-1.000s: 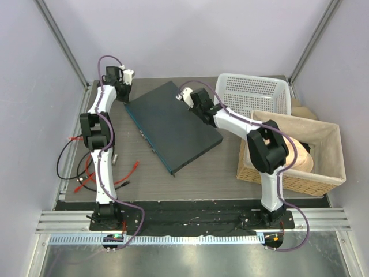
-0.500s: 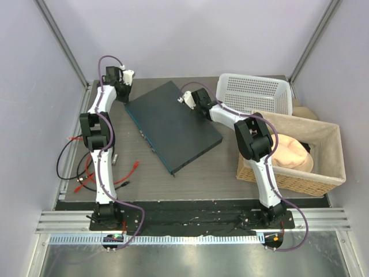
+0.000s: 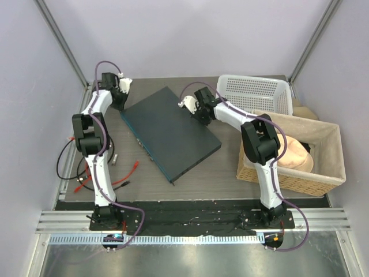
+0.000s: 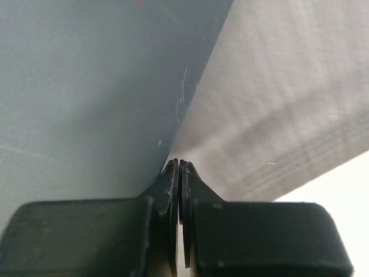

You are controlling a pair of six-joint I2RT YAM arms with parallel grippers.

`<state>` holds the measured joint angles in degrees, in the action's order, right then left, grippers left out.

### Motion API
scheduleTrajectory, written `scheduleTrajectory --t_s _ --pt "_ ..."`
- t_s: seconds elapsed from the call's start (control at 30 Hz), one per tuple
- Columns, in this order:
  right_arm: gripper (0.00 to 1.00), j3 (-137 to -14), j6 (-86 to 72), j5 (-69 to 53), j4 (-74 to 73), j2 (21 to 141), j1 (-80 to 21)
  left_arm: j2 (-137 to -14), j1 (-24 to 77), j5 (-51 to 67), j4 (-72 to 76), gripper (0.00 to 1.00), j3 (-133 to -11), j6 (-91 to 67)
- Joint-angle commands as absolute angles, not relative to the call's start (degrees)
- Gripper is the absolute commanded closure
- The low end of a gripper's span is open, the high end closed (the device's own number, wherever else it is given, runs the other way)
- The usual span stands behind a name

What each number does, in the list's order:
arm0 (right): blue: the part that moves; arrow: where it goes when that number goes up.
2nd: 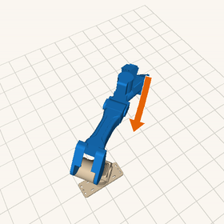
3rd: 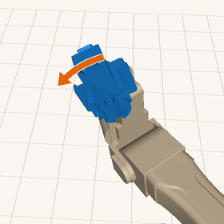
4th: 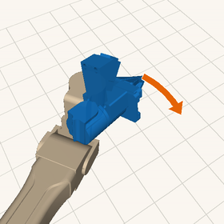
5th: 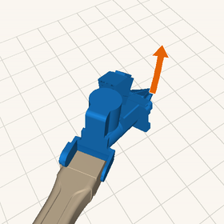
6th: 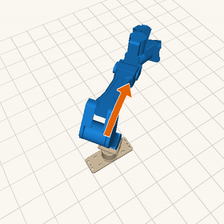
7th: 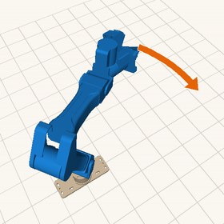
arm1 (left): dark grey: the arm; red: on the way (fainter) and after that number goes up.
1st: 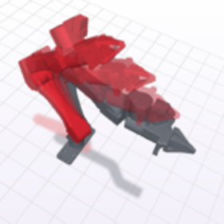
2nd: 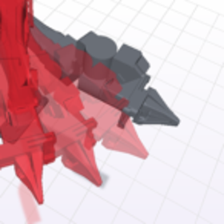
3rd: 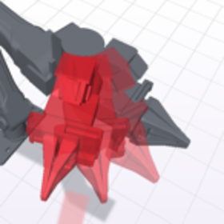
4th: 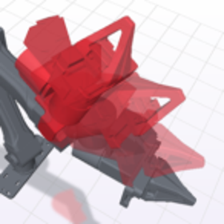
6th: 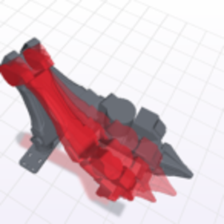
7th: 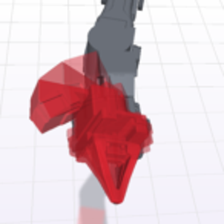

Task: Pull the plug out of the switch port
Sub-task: Move the switch port to the center of the board.

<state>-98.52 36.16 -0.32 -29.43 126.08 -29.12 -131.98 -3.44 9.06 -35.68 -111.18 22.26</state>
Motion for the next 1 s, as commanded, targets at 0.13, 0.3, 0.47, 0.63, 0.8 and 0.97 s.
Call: scheduleTrajectory --t_s 0.13,0.3,0.47,0.63,0.8,0.97 --pt "0.98 -97.9 32.4 -15.6 -38.6 126.3 -40.5 -122.9 -1.9 13.7 -47.2 1.00 -93.3 22.9" --pt "0.97 -96.3 30.6 -13.2 -37.0 124.4 -41.5 -118.3 -2.0 13.3 -44.7 1.00 -90.1 20.8" --pt "0.92 -94.7 28.8 -6.7 -32.7 121.7 -40.6 -102.9 -1.9 13.0 -34.7 0.63 -82.5 16.5" --pt "0.88 -93.5 28.2 -6.3 -32.4 120.1 -39.0 -87.3 -1.7 25.4 -30.0 0.00 -76.1 16.6" --pt "0.87 -91.9 28.0 -5.7 -31.6 118.7 -38.2 -80.8 -0.7 27.5 -24.0 0.01 -64.9 12.4" --pt "0.86 -92.3 26.4 -5.0 -31.5 116.2 -37.5 -83.2 -3.8 28.4 -38.6 0.03 -66.6 15.8"
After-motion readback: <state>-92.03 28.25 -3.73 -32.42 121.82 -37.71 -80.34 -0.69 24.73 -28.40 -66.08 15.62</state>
